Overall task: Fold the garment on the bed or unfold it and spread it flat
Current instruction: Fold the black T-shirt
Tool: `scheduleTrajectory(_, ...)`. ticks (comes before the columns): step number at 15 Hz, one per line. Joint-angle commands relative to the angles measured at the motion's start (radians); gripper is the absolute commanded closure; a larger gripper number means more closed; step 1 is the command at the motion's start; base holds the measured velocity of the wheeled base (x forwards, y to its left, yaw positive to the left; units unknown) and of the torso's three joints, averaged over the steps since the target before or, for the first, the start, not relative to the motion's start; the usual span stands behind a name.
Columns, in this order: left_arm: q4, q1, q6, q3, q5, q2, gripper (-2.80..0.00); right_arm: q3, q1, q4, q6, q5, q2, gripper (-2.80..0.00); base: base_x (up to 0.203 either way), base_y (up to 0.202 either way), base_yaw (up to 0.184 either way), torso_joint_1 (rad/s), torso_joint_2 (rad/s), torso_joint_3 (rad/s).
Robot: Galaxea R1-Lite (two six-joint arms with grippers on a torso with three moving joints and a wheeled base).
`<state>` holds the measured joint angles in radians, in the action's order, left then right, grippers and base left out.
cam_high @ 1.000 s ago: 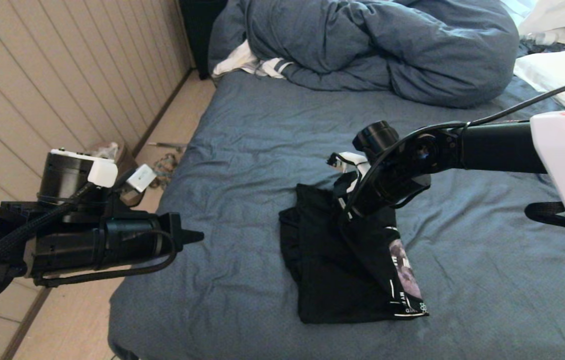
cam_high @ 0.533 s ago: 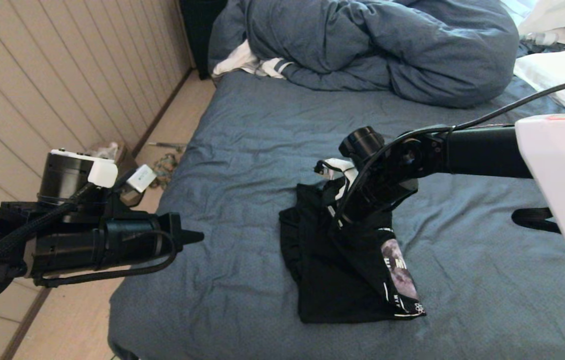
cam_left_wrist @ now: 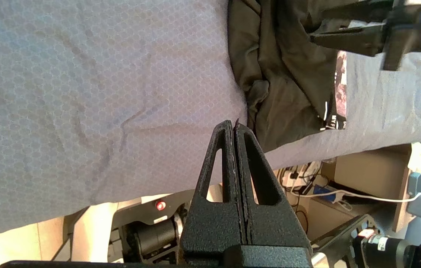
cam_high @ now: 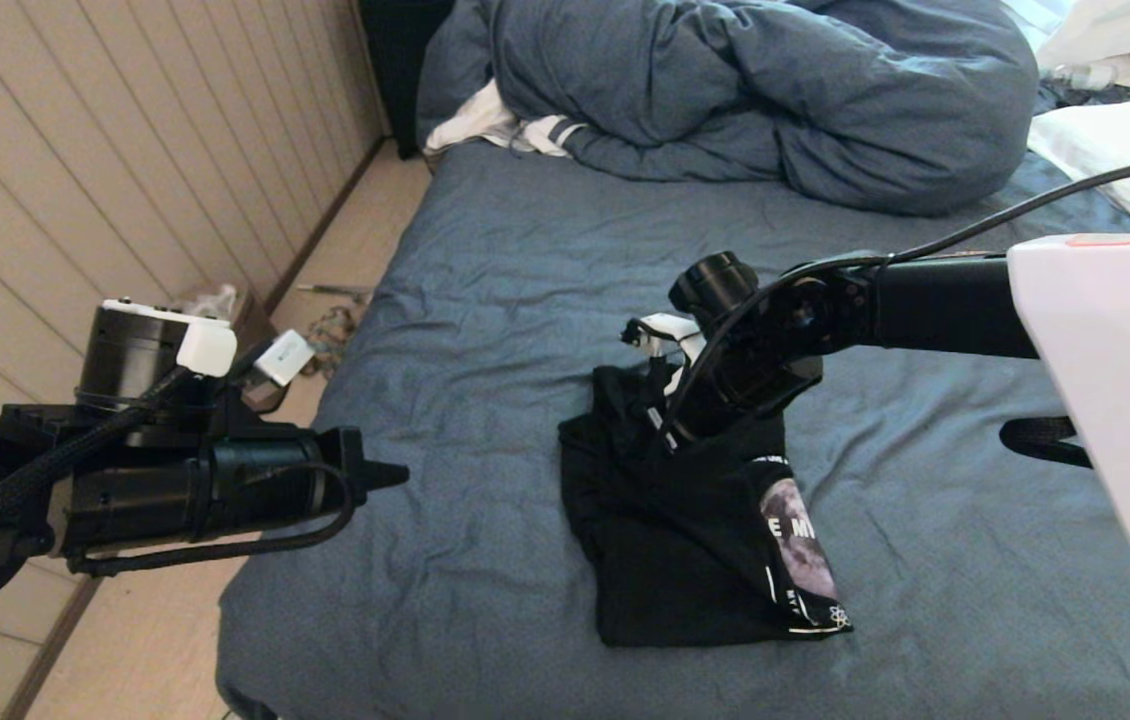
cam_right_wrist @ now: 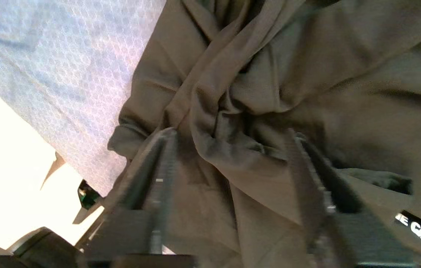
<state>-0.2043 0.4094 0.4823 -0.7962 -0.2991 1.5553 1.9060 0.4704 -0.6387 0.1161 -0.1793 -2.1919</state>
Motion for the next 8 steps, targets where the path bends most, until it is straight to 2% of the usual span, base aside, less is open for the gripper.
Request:
scheduleTrajectory(1,-0.001,0.000,0.002,0.000,-0.002,-0.001,0.00,0.004,0.002,-0.003,-0.003,-0.001,0.029,-2.80,0.000,0.000,0.000,0.000,0.00,0.000)
scheduleTrajectory(3,-0.001,0.000,0.004,0.000,-0.002,-0.009,0.00,0.006,-0.011,-0.002,-0.009,0.002,0.075,-2.80,0.000,0.000,0.000,0.000,0.00,0.000)
scheduleTrajectory(4,-0.001,0.000,0.004,0.000,-0.002,-0.011,0.00,0.001,-0.034,-0.002,-0.013,0.006,0.095,-0.25,0.000,0.000,0.000,0.000,0.00,0.000)
scheduleTrajectory(5,-0.001,0.000,0.004,0.000,-0.002,-0.010,0.00,-0.003,-0.073,-0.002,-0.022,0.009,0.105,0.00,0.000,0.000,0.000,0.000,0.00,0.000)
scheduleTrajectory(8,-0.001,0.000,0.004,0.001,-0.015,0.001,0.00,-0.011,-0.183,-0.004,-0.092,0.013,0.102,0.00,0.000,0.000,0.000,0.000,0.00,0.000)
